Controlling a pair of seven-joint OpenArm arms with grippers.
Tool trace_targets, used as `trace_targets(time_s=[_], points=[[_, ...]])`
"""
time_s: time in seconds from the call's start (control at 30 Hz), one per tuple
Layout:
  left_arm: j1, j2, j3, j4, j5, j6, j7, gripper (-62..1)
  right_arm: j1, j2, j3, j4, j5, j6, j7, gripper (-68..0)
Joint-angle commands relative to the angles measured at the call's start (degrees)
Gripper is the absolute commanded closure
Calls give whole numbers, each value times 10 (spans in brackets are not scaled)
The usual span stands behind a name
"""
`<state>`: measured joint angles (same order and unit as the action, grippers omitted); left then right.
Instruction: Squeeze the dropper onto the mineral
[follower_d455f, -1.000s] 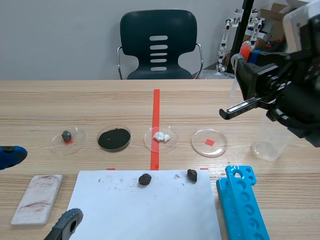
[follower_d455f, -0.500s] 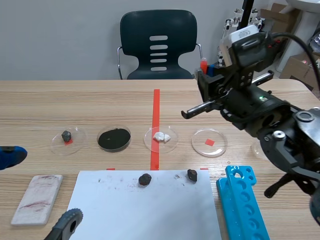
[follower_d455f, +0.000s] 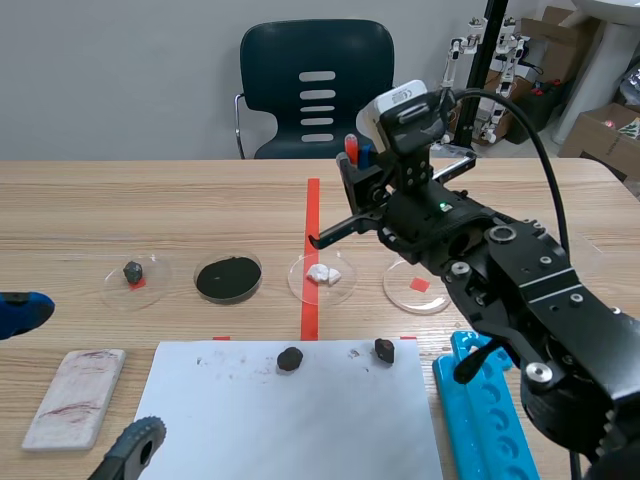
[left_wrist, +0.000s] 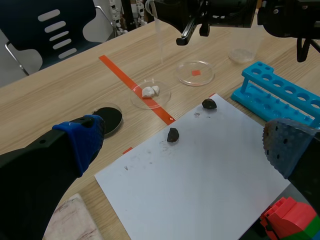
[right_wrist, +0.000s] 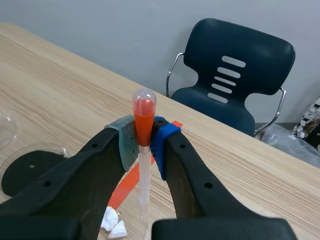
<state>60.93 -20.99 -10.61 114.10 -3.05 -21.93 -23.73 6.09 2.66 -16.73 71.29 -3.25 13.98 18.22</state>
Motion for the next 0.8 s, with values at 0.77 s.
trace_targets(time_s=[0.77], points=[[-2,0,-3,7,-5,-1,-9,-623,63,-48,-2,-120,-3,-2,46,-66]])
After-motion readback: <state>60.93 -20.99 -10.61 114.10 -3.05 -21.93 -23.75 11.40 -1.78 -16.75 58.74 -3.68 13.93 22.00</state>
